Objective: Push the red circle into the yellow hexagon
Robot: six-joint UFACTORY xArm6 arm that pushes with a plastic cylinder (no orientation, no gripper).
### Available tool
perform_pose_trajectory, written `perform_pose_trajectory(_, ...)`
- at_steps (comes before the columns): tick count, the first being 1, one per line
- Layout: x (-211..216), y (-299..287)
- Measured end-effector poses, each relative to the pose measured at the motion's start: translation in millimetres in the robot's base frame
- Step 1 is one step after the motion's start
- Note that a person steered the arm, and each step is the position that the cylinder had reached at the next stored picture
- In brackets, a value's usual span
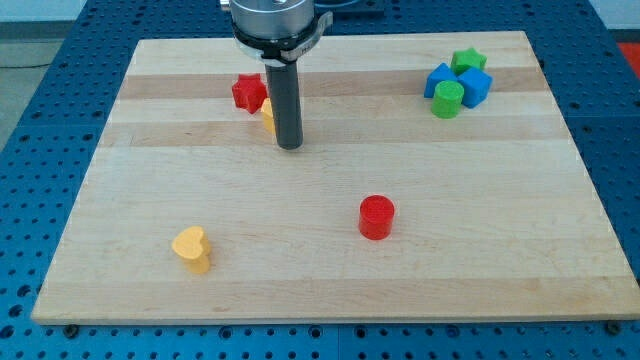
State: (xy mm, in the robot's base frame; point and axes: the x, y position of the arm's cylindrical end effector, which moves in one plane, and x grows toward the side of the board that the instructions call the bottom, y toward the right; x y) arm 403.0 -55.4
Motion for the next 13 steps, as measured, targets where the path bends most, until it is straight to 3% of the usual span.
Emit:
perform_pose_trajectory(5, -17, -8)
perform_pose_trajectory(9, 156, 9)
perform_pose_trajectory(10, 179, 43)
perform_pose_trajectory(13, 193, 109)
